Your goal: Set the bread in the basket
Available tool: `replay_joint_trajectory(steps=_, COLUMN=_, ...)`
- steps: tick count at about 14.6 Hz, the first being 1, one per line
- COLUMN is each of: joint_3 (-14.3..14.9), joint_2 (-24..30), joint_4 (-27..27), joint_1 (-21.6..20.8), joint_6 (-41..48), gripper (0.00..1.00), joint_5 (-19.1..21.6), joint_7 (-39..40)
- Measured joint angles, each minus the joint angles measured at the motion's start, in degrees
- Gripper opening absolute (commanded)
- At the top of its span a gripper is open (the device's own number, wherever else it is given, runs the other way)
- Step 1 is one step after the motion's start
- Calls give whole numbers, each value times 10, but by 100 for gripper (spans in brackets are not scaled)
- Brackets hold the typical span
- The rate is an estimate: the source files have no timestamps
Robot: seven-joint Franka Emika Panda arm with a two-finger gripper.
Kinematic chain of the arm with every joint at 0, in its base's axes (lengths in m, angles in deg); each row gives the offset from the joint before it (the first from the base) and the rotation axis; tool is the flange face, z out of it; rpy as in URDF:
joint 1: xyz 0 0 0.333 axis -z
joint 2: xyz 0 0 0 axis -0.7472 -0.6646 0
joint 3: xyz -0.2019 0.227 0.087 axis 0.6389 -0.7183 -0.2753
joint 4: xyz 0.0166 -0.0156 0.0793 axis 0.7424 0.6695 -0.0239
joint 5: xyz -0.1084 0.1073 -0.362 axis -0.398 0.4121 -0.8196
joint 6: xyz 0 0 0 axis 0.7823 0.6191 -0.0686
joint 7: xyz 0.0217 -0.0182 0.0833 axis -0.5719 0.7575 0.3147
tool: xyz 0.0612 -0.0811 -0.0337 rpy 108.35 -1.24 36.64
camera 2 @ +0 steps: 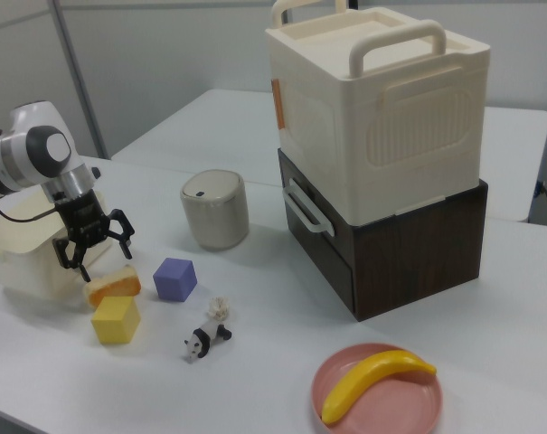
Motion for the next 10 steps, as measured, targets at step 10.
replay_joint_trajectory(steps=10, joint_3=0, joint_2=-44, joint_4=-9, joint_1=-1, joint_6=-51, gripper=100, joint_5=-53, joint_7=56)
